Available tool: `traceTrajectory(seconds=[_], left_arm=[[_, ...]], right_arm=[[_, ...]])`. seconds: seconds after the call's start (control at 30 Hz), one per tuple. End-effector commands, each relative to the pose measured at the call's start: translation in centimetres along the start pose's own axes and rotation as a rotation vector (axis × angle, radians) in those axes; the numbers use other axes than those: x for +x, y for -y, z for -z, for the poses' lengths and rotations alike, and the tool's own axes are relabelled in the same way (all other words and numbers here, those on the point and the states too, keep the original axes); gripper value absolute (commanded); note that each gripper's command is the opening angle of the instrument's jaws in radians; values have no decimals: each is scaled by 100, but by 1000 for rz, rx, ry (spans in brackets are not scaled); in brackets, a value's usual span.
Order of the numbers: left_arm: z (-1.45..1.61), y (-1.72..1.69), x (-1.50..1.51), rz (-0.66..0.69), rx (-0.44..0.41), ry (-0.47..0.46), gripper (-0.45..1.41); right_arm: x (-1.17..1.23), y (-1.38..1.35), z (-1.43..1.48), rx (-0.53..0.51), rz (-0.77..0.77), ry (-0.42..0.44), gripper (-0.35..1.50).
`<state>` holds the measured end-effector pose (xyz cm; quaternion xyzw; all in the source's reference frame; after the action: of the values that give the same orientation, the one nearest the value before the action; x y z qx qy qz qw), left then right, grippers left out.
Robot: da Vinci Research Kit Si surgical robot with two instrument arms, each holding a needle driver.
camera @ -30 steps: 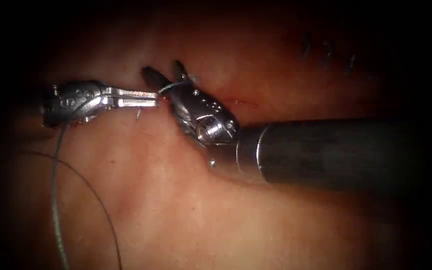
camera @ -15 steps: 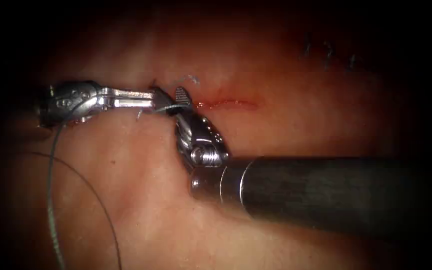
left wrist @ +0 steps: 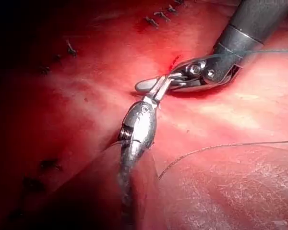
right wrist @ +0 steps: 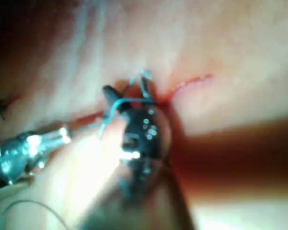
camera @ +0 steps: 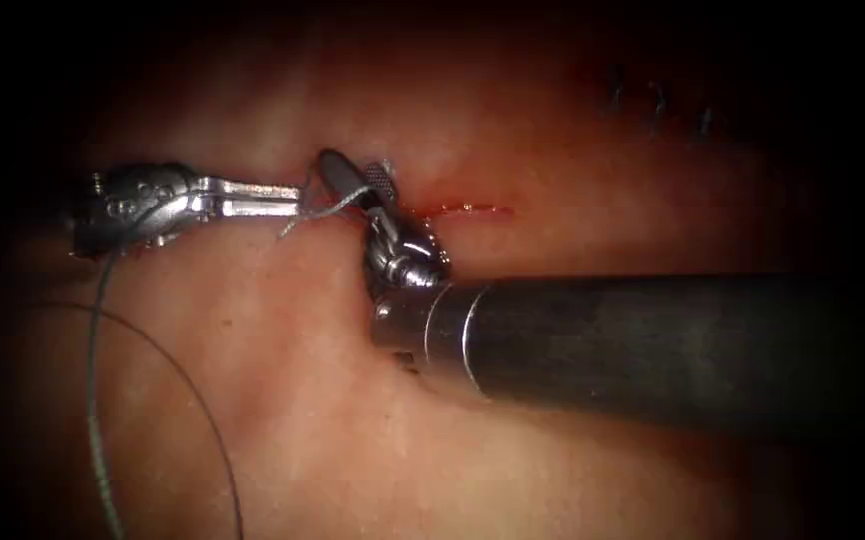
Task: Wound Closure
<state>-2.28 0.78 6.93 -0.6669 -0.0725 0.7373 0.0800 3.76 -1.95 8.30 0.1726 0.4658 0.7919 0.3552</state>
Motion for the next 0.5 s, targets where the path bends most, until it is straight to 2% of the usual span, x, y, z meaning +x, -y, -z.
traceTrajectory(seconds=[0.03, 0.3, 0.5], left_arm=[[-5, 4, -5, -3, 0, -1, -45], [-2, 1, -4, -3, -6, -4, -45], [2, 0, -5, -4, -4, -2, -45]], right_arm=[[-7, 3, -14, 6, -1, 5, 84], [-21, 13, -33, 26, -22, 51, 64], [-23, 13, -36, 15, -21, 62, 34]])
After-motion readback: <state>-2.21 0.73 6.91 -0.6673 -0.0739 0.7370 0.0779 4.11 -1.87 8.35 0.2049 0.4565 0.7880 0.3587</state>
